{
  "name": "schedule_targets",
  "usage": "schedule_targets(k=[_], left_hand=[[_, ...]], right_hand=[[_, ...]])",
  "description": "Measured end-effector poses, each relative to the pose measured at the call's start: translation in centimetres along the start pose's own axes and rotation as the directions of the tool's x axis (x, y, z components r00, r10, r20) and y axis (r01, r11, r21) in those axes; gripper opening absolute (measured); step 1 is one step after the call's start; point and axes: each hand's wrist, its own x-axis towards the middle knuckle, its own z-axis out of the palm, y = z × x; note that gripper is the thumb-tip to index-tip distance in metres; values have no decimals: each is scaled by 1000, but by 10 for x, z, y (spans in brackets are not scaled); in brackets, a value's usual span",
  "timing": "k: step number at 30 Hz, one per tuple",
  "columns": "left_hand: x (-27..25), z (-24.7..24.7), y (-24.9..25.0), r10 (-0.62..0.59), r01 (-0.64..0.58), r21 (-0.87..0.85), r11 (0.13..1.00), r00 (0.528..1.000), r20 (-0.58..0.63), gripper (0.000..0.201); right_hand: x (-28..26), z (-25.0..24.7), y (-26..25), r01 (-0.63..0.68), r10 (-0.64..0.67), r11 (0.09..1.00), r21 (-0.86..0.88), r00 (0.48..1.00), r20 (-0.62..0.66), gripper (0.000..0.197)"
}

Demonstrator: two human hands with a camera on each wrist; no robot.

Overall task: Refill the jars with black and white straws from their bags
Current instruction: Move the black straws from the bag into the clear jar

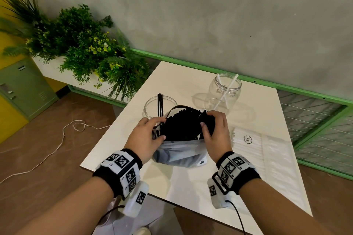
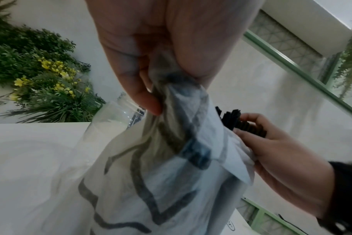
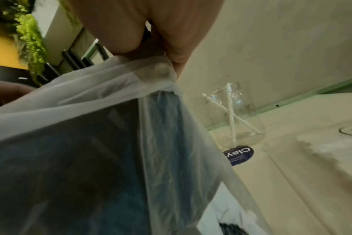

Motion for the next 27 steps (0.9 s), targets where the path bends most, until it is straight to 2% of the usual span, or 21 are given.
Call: schedule_targets(k=[3,7,9,11,13,14,16,17,19,22,24,27], left_hand=[[2,0,-4,-39,38,39,999,999,27,45],[6,4,-6,-49,47,35,998,998,40,43],[7,4,-6,-51,49,35,998,998,44,43],[8,4,-7,-56,54,40,998,997,49,43],[9,4,-7,-59,56,49,997,997,57,43],[9,4,-7,-57,54,54,997,996,62,42],[11,4,-6,-60,55,61,997,995,74,42],[12,4,-6,-64,59,61,996,995,82,42],[12,4,-3,-81,76,58,995,992,101,40],[12,6,5,-109,104,50,993,986,128,47],[12,8,8,-96,86,68,994,984,151,57],[14,11,9,-80,68,79,995,982,168,60]], right_hand=[[-1,2,13,-126,124,992,8,985,119,30],[2,-4,21,-148,148,989,-13,969,198,37],[2,-7,21,-93,92,996,-3,980,179,41],[-2,-9,16,-1,9,997,-74,995,100,45],[-11,-9,2,124,-123,986,-114,992,15,41],[-16,-7,-6,197,-197,976,-97,980,10,35],[-27,0,-16,293,-288,955,-48,953,90,23],[-31,4,-18,285,-276,958,-33,948,160,20],[-33,10,-16,186,-167,981,-51,953,253,21],[-32,15,-12,23,7,995,-95,952,305,38],[-31,18,-12,-35,67,995,-94,932,357,51],[-27,24,-12,-85,127,989,-122,913,387,62]])
